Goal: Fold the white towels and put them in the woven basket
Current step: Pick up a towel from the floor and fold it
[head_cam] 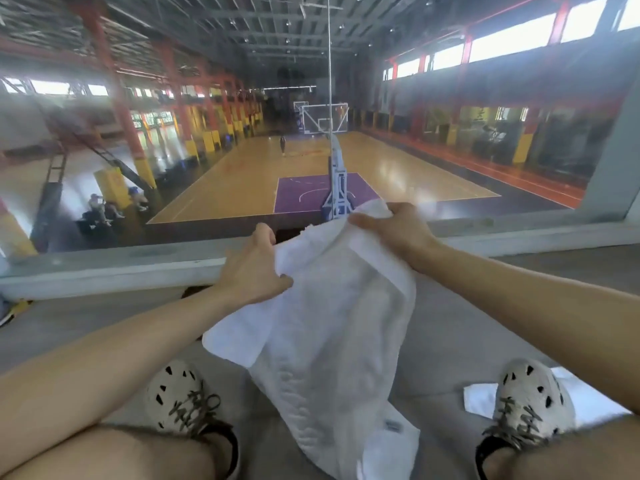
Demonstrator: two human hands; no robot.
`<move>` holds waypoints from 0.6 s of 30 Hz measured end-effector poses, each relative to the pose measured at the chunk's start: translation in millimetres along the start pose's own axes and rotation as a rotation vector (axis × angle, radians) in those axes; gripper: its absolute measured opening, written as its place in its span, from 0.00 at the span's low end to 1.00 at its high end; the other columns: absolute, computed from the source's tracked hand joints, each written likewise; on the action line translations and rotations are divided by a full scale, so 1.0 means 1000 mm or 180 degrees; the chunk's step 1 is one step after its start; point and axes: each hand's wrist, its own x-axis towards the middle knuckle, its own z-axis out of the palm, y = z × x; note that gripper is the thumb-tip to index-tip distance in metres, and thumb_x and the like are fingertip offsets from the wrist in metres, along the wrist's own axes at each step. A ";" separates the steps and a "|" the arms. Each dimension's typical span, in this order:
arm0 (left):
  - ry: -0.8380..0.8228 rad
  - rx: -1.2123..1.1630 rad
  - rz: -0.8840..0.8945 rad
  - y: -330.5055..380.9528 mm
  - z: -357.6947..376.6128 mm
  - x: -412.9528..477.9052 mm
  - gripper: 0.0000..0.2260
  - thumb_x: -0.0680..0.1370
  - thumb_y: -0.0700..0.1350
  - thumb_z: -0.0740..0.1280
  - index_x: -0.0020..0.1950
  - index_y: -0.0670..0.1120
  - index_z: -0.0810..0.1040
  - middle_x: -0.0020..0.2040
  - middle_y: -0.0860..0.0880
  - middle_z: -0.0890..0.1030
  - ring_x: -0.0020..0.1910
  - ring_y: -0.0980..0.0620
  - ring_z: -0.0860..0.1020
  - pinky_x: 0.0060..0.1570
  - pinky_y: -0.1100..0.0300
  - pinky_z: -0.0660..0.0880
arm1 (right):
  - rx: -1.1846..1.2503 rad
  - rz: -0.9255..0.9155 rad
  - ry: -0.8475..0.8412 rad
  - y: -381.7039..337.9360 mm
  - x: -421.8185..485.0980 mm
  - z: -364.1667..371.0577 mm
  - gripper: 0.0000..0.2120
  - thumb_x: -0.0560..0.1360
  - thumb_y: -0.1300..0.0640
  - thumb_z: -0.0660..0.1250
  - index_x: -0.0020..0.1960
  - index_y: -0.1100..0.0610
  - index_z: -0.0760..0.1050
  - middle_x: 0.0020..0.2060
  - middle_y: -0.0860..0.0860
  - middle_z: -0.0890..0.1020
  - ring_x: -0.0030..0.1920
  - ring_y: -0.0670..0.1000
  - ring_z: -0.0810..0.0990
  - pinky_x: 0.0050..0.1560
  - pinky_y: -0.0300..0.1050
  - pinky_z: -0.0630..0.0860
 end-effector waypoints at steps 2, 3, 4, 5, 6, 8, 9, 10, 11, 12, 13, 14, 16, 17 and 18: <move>-0.0137 0.0238 -0.0084 -0.020 0.012 -0.004 0.21 0.73 0.50 0.77 0.53 0.49 0.64 0.51 0.47 0.72 0.40 0.47 0.75 0.33 0.52 0.68 | -0.0444 0.0053 -0.0210 0.023 -0.020 0.002 0.17 0.73 0.45 0.79 0.35 0.54 0.78 0.32 0.47 0.81 0.34 0.50 0.79 0.34 0.45 0.73; -0.0164 0.0361 -0.0127 -0.027 0.013 -0.005 0.17 0.74 0.49 0.76 0.50 0.49 0.67 0.53 0.47 0.72 0.40 0.47 0.74 0.34 0.53 0.67 | -0.0635 -0.0001 -0.0202 0.029 -0.022 0.000 0.19 0.74 0.47 0.79 0.32 0.53 0.74 0.30 0.46 0.76 0.33 0.50 0.75 0.32 0.45 0.68; -0.0193 0.0370 -0.0188 -0.033 0.013 -0.005 0.13 0.75 0.48 0.75 0.47 0.49 0.70 0.53 0.47 0.73 0.41 0.47 0.74 0.35 0.53 0.66 | -0.0716 -0.0046 -0.0165 0.032 -0.023 -0.002 0.21 0.74 0.49 0.78 0.31 0.52 0.71 0.29 0.45 0.73 0.32 0.50 0.72 0.32 0.45 0.65; -0.0217 0.0261 -0.0285 -0.036 0.015 -0.003 0.10 0.76 0.47 0.74 0.45 0.49 0.73 0.51 0.46 0.76 0.41 0.47 0.76 0.36 0.53 0.67 | -0.0695 -0.0087 -0.0122 0.034 -0.023 -0.004 0.20 0.74 0.50 0.78 0.31 0.52 0.71 0.29 0.45 0.72 0.32 0.49 0.70 0.33 0.46 0.64; -0.0266 0.0049 -0.0400 -0.037 0.017 -0.001 0.08 0.77 0.47 0.74 0.44 0.46 0.77 0.48 0.44 0.80 0.42 0.46 0.78 0.36 0.53 0.68 | -0.0654 -0.0160 -0.0076 0.033 -0.024 -0.005 0.17 0.75 0.50 0.77 0.33 0.53 0.74 0.30 0.46 0.72 0.33 0.48 0.71 0.33 0.46 0.65; -0.0397 -0.0418 -0.0541 -0.039 0.024 0.003 0.08 0.79 0.46 0.73 0.46 0.41 0.82 0.45 0.40 0.84 0.42 0.43 0.80 0.39 0.49 0.73 | -0.0823 -0.0253 0.0001 0.030 -0.025 -0.005 0.12 0.76 0.49 0.74 0.40 0.56 0.79 0.33 0.48 0.76 0.35 0.49 0.74 0.36 0.47 0.68; -0.0458 -0.0662 -0.0598 -0.038 0.027 0.004 0.08 0.81 0.46 0.72 0.49 0.41 0.84 0.47 0.40 0.85 0.44 0.42 0.82 0.42 0.47 0.76 | -0.0979 -0.0253 -0.0011 0.031 -0.022 -0.006 0.12 0.77 0.50 0.72 0.41 0.57 0.79 0.34 0.49 0.77 0.37 0.51 0.75 0.36 0.46 0.69; -0.0523 -0.0905 -0.0678 -0.036 0.028 0.002 0.07 0.82 0.47 0.71 0.51 0.44 0.84 0.49 0.42 0.86 0.47 0.43 0.83 0.44 0.48 0.77 | -0.1183 -0.0213 -0.0065 0.030 -0.020 -0.008 0.12 0.78 0.53 0.69 0.39 0.57 0.78 0.35 0.50 0.77 0.38 0.53 0.75 0.36 0.46 0.69; -0.0559 -0.1108 -0.0699 -0.035 0.029 0.002 0.07 0.84 0.48 0.69 0.53 0.46 0.84 0.52 0.44 0.86 0.49 0.43 0.83 0.44 0.51 0.76 | -0.1437 -0.0125 -0.0115 0.030 -0.017 -0.012 0.12 0.79 0.57 0.66 0.37 0.57 0.74 0.34 0.51 0.76 0.40 0.55 0.74 0.35 0.45 0.68; -0.0595 -0.1279 -0.0677 -0.030 0.027 0.001 0.08 0.86 0.49 0.66 0.54 0.48 0.83 0.53 0.45 0.86 0.51 0.43 0.83 0.43 0.53 0.75 | -0.1667 -0.0004 -0.0180 0.030 -0.015 -0.016 0.13 0.79 0.61 0.63 0.36 0.57 0.72 0.34 0.51 0.74 0.41 0.57 0.74 0.34 0.45 0.68; -0.0630 -0.1439 -0.0646 -0.026 0.024 0.001 0.10 0.86 0.52 0.65 0.54 0.49 0.83 0.54 0.48 0.85 0.54 0.43 0.82 0.45 0.53 0.73 | -0.1810 0.0107 -0.0264 0.033 -0.011 -0.020 0.12 0.79 0.64 0.61 0.37 0.58 0.74 0.35 0.52 0.75 0.43 0.59 0.75 0.35 0.45 0.70; -0.0712 -0.1649 -0.0579 -0.020 0.019 0.000 0.12 0.84 0.58 0.66 0.53 0.51 0.83 0.53 0.51 0.84 0.55 0.44 0.82 0.49 0.52 0.73 | -0.1965 0.0173 -0.0348 0.036 -0.009 -0.024 0.11 0.78 0.66 0.59 0.40 0.61 0.77 0.37 0.54 0.78 0.45 0.61 0.77 0.39 0.47 0.74; -0.0984 -0.1713 -0.0261 -0.012 0.008 -0.003 0.19 0.74 0.70 0.73 0.49 0.55 0.79 0.48 0.55 0.82 0.49 0.48 0.80 0.50 0.49 0.73 | -0.2288 0.0127 -0.0466 0.046 -0.011 -0.033 0.13 0.77 0.67 0.59 0.43 0.61 0.82 0.41 0.55 0.81 0.49 0.61 0.80 0.44 0.48 0.78; -0.1092 -0.1463 -0.0057 -0.010 0.005 -0.005 0.23 0.71 0.70 0.77 0.50 0.56 0.76 0.49 0.54 0.82 0.49 0.49 0.80 0.49 0.49 0.74 | -0.2463 0.0096 -0.0520 0.052 -0.012 -0.036 0.13 0.76 0.68 0.60 0.41 0.59 0.82 0.40 0.53 0.81 0.50 0.60 0.80 0.45 0.47 0.78; -0.1105 -0.1189 0.0073 -0.011 0.004 -0.005 0.23 0.71 0.68 0.79 0.53 0.57 0.74 0.51 0.54 0.81 0.50 0.50 0.80 0.50 0.49 0.76 | -0.2554 0.0162 -0.0532 0.055 -0.014 -0.039 0.14 0.76 0.68 0.61 0.40 0.57 0.82 0.40 0.51 0.81 0.52 0.57 0.80 0.48 0.46 0.78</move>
